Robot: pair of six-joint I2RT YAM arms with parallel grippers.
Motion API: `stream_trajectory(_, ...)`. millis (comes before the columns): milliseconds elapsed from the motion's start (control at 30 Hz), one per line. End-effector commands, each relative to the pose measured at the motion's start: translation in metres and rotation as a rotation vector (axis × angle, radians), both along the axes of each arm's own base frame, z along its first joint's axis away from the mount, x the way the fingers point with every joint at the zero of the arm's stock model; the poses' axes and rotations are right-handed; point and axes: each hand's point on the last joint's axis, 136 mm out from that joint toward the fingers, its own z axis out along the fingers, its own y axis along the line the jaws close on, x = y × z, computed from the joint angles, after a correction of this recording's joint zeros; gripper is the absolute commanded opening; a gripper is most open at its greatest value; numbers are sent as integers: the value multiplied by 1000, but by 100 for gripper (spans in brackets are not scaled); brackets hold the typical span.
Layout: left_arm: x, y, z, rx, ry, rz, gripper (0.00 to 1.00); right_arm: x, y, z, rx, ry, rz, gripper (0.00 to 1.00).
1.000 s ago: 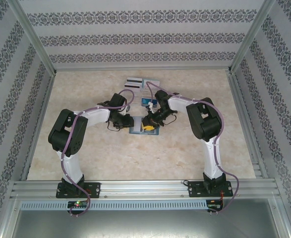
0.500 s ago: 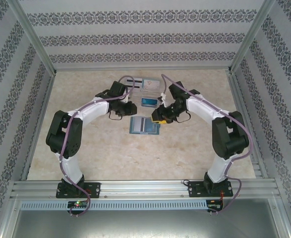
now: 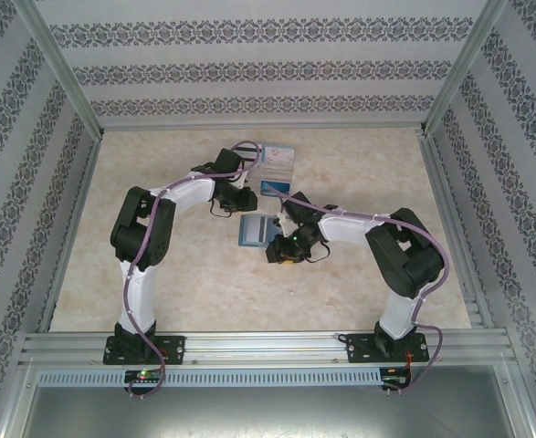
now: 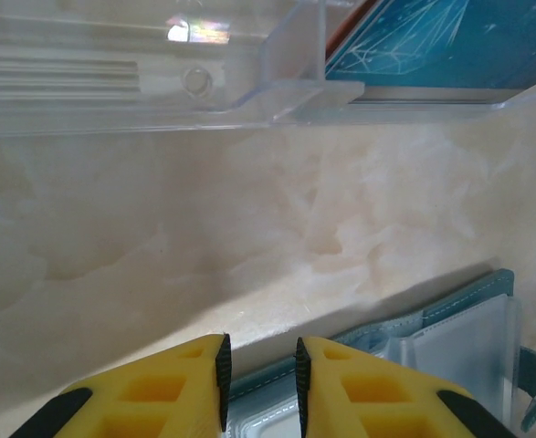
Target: Put the credit cards into the card holder
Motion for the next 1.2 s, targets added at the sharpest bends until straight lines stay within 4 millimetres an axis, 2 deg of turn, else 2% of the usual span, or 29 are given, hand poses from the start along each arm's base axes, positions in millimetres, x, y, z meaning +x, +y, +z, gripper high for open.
stream_trajectory(0, -17, 6, -10, 5, 34, -24, 28, 44, -6, -6, -40, -160, -95, 39)
stream_trajectory(167, -43, 15, -21, 9, 80, -9, 28, 77, -5, -9, -25, -183, -129, 39)
stream_trajectory(300, -71, 27, -23, 14, 111, 15, 28, 107, -8, -3, -16, -216, -155, 39)
stream_trajectory(400, -92, 26, -22, -8, 131, 28, 28, 122, -4, 5, -1, -241, -148, 39)
stream_trajectory(567, -128, 5, -26, -30, 170, 15, 27, 134, 16, 18, 58, -240, -84, 39)
stream_trajectory(667, -141, -13, -26, -62, 171, 12, 27, 133, 28, 23, 93, -218, -41, 39)
stream_trajectory(767, -143, -28, -22, -67, 162, -7, 28, 129, 36, 22, 117, -176, 2, 39)
stream_trajectory(867, -138, -42, -15, -85, 145, -25, 27, 127, 34, 22, 125, -173, 10, 40)
stream_trajectory(967, -129, -60, -5, -113, 119, -43, 28, 130, 26, 25, 124, -172, 7, 40)
stream_trajectory(1167, -122, -97, -8, -191, 129, -67, 27, 147, 0, 45, 133, -215, -44, 41)
